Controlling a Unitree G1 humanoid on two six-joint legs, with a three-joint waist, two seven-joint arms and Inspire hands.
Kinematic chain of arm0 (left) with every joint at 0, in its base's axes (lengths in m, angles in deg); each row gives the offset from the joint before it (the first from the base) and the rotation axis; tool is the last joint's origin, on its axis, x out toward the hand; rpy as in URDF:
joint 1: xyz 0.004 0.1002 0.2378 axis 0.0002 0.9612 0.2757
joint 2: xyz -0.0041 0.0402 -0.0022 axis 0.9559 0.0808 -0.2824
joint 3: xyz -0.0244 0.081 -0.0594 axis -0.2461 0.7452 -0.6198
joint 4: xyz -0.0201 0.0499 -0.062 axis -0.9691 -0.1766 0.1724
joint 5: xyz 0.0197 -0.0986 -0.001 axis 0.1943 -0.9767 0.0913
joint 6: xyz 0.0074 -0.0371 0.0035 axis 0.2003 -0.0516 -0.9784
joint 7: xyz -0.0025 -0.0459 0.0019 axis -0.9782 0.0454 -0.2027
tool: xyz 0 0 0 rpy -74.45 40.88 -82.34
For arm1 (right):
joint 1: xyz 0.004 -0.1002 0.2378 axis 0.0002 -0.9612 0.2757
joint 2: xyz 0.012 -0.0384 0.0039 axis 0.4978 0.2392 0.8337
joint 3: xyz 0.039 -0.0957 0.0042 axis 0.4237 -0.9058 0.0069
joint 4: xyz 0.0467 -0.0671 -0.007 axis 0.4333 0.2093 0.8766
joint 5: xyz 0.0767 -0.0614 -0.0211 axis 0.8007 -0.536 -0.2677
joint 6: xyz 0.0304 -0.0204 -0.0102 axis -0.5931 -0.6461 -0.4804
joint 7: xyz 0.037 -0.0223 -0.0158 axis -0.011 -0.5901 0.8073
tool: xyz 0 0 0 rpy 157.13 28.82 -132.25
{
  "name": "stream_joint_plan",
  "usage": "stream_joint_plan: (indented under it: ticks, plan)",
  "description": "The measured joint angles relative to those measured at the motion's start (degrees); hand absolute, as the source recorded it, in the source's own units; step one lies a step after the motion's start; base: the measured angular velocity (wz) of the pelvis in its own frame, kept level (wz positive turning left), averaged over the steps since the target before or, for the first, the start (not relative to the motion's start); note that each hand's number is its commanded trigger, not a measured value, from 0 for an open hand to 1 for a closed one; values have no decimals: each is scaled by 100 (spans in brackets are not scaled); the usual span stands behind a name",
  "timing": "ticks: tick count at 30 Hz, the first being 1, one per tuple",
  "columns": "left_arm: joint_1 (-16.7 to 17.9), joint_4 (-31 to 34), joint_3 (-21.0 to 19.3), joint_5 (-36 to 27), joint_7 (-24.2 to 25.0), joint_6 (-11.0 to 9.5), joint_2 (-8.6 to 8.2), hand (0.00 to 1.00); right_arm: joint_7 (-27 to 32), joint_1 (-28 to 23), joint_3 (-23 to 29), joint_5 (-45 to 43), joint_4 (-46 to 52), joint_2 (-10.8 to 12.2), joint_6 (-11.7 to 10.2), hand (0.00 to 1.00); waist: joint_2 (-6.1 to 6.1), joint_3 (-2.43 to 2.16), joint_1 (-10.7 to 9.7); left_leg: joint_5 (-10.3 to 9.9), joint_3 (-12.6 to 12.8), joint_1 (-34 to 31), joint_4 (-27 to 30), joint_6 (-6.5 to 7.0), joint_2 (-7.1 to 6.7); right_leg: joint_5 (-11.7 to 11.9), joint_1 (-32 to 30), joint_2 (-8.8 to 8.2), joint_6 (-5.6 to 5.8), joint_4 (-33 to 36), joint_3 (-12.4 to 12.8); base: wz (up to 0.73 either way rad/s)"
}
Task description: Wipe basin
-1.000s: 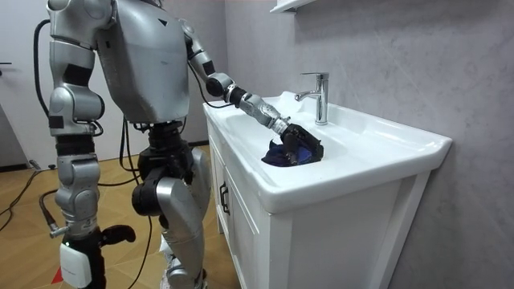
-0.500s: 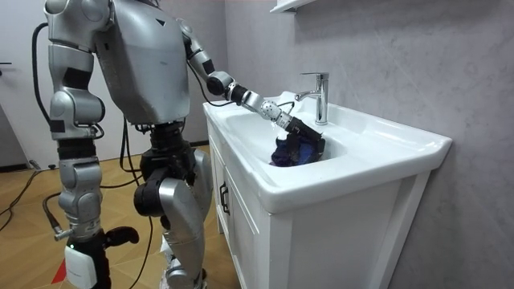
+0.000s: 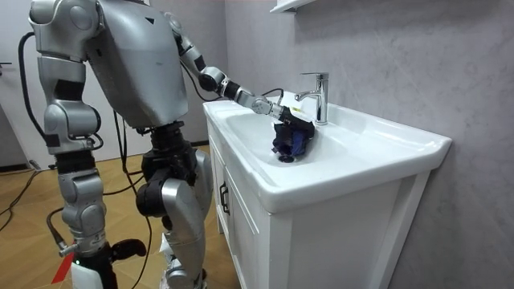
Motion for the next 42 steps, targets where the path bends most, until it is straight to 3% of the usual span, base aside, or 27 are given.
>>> stream_joint_plan:
  ticks: [3,5,12,15,25,31,42]
  plan:
    - [369,-1,-16,19,-61,14,189,100,57,-16,1,-5,-64,0,13,0,-15,-5,46,0,-119,-43,0,1,-9,-20,-1,-37,-8,-2,-111,17]
    - [436,1,-120,69,-169,42,244,100,72,-65,1,-24,-63,0,17,0,-41,-14,265,0,-178,-62,-5,1,-13,-27,0,-40,-8,-11,-129,10]
    - [459,4,-342,244,-371,44,244,100,173,143,2,-204,-62,7,-70,0,-24,-17,308,4,-422,-81,-4,7,-34,-103,51,-103,-16,-12,-400,18]
    - [507,9,-364,251,-448,44,238,100,232,191,11,-307,-17,7,-60,0,11,-36,328,5,-439,-116,-5,6,-30,-108,42,-102,-21,-13,-423,0]
    - [871,252,-467,477,-773,133,163,100,243,287,35,-452,265,0,-36,0,126,-39,431,32,-461,-134,-19,16,-52,-142,25,-128,-18,-3,-415,1]
    - [1295,540,-479,503,-1229,130,159,100,292,303,63,-447,436,-1,-51,0,173,-54,490,45,-474,-163,-26,20,-64,-149,-10,-140,-15,6,-467,0]
    - [1319,522,-510,507,-1580,116,138,100,312,540,245,-460,444,-9,-115,0,271,-74,587,89,-635,-277,-37,26,-88,-159,-65,-180,-24,-1,-594,6]
